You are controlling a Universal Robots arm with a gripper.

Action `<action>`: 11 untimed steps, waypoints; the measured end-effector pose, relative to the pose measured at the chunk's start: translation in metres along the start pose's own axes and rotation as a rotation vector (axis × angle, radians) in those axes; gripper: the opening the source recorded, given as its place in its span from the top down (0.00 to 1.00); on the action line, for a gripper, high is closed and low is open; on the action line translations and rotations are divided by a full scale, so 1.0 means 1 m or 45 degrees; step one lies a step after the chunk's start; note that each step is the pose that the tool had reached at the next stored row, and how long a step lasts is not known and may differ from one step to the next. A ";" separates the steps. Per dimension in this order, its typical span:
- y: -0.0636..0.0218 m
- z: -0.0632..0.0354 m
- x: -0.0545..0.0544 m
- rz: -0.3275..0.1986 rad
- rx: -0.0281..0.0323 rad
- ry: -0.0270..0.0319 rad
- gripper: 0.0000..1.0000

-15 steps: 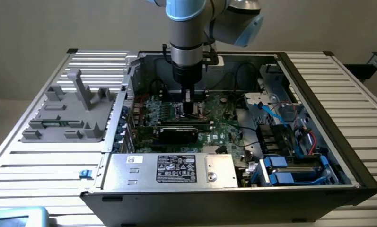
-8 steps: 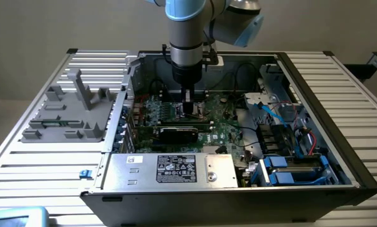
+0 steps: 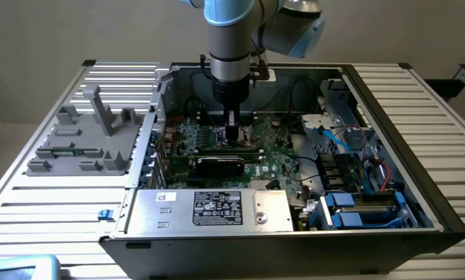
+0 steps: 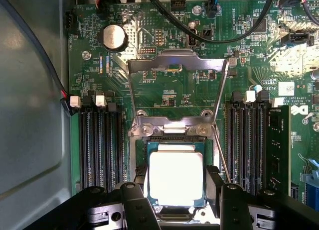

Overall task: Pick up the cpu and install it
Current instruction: 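Place the cpu into insertion slot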

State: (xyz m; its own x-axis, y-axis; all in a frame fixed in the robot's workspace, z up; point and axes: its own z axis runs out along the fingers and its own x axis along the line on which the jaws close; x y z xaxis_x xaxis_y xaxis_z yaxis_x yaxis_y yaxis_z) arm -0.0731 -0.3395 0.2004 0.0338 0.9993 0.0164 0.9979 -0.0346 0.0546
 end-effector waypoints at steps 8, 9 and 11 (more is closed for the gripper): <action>-0.0002 0.0010 0.002 -0.001 -0.0018 -0.0137 0.45; -0.0002 0.0011 0.003 -0.001 -0.0026 -0.0176 0.45; -0.0002 0.0014 0.003 -0.001 -0.0044 -0.0213 0.45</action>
State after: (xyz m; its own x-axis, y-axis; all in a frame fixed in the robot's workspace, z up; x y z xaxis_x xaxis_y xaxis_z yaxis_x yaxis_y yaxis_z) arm -0.0731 -0.3363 0.1990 0.0339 0.9994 -0.0004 0.9977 -0.0338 0.0580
